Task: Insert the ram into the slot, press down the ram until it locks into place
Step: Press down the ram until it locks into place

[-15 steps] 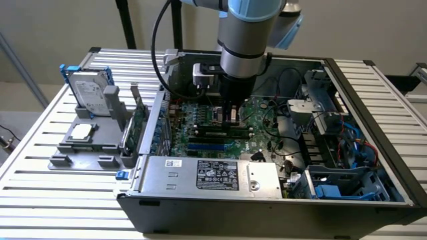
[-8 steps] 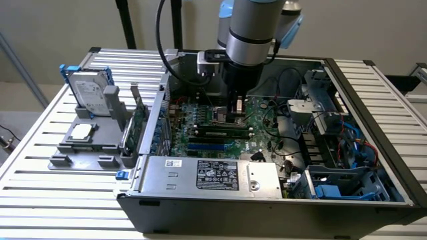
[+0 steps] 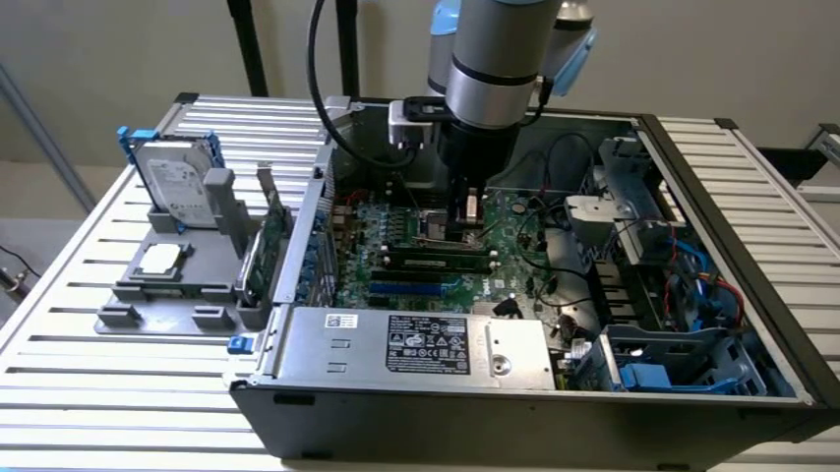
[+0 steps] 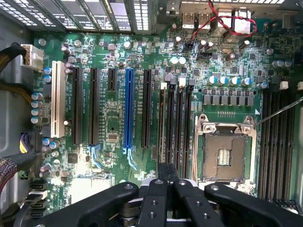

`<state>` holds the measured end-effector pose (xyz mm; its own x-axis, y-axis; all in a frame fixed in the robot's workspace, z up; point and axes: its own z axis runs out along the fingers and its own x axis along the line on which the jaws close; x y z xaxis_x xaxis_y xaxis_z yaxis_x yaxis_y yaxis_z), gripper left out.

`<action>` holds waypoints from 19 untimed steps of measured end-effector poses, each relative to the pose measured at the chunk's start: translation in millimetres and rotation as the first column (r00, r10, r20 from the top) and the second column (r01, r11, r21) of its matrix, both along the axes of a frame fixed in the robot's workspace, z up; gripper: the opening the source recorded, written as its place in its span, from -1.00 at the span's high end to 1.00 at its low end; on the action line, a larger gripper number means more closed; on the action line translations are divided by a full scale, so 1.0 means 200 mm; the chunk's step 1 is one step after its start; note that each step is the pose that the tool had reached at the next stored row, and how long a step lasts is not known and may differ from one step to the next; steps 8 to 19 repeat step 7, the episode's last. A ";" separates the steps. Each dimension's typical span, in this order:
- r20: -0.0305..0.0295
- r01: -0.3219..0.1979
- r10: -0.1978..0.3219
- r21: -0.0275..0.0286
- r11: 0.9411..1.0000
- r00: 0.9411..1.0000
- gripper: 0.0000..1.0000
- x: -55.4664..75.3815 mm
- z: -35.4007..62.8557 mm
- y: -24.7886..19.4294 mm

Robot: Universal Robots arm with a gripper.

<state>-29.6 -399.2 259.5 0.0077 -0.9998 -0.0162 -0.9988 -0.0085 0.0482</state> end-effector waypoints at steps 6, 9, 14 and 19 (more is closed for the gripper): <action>0.000 0.000 0.000 0.000 1.000 1.000 0.79 0.00 0.000 0.000; 0.000 0.000 0.000 0.000 1.000 1.000 0.79 0.00 0.000 0.000; 0.000 0.000 0.000 0.000 1.000 1.000 0.79 0.00 0.000 0.000; 0.000 0.000 0.000 0.000 1.000 1.000 0.79 0.00 0.000 0.000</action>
